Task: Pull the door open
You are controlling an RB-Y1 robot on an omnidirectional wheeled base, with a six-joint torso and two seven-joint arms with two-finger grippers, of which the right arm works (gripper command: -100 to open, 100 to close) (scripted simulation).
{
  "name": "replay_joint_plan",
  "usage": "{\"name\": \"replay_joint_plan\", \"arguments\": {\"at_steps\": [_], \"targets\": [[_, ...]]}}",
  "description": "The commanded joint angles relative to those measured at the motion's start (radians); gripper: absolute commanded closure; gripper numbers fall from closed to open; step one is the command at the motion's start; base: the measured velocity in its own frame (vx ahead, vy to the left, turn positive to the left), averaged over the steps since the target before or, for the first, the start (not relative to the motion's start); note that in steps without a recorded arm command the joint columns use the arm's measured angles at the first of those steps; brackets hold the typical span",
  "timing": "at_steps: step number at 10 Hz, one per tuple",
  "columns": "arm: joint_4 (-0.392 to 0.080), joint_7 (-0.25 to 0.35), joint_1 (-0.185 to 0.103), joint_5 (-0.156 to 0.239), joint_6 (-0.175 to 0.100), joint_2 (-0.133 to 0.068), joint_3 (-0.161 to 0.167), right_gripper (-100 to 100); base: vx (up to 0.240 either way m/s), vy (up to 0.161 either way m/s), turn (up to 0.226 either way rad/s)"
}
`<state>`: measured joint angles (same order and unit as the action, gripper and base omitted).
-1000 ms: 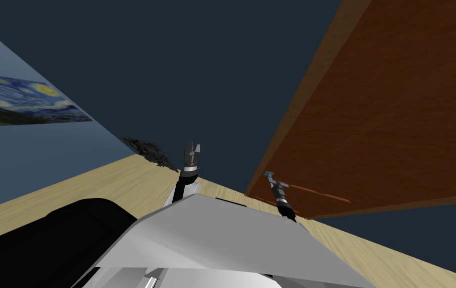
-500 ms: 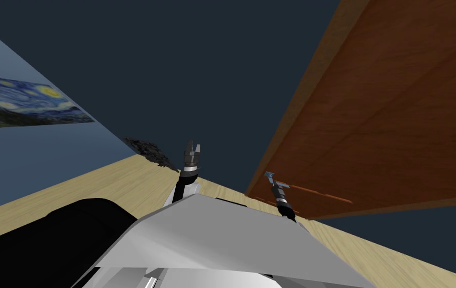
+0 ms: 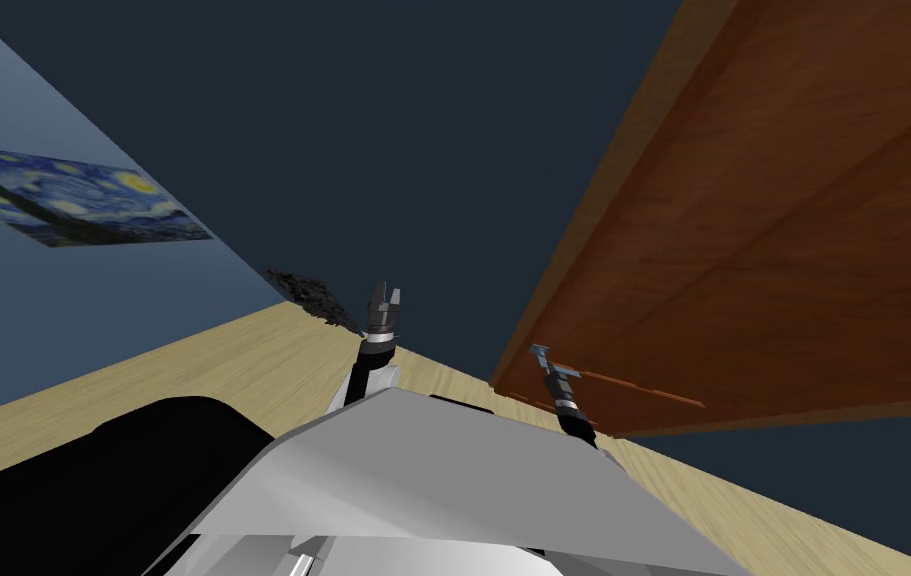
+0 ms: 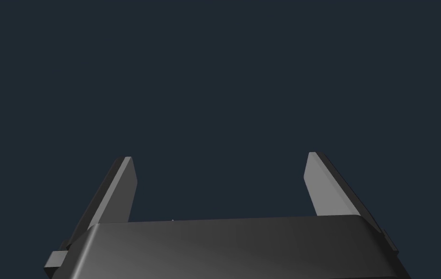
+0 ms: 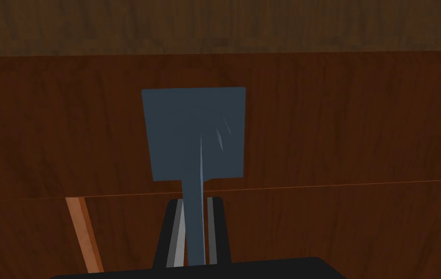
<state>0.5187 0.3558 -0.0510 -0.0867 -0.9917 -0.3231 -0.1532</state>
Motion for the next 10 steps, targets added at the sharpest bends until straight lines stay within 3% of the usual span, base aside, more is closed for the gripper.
{"name": "replay_joint_plan", "arguments": {"at_steps": [1, 5, 6, 7, 10], "targets": [[-0.003, 0.025, 0.018, -0.014, -0.021, -0.015, 0.014, 100, -0.227, -0.075, 0.123], [-0.008, 0.088, 0.053, -0.045, -0.079, -0.057, 0.047, 100, -0.214, -0.076, 0.137], [-0.002, 0.079, 0.052, -0.043, -0.068, -0.048, 0.046, 100, -0.096, -0.03, 0.028], [-0.011, 0.096, 0.074, -0.053, -0.104, -0.06, 0.051, 100, -0.137, -0.045, 0.161], [-0.025, 0.119, 0.106, -0.066, -0.163, -0.083, 0.054, 100, -0.18, -0.079, 0.164]]}}
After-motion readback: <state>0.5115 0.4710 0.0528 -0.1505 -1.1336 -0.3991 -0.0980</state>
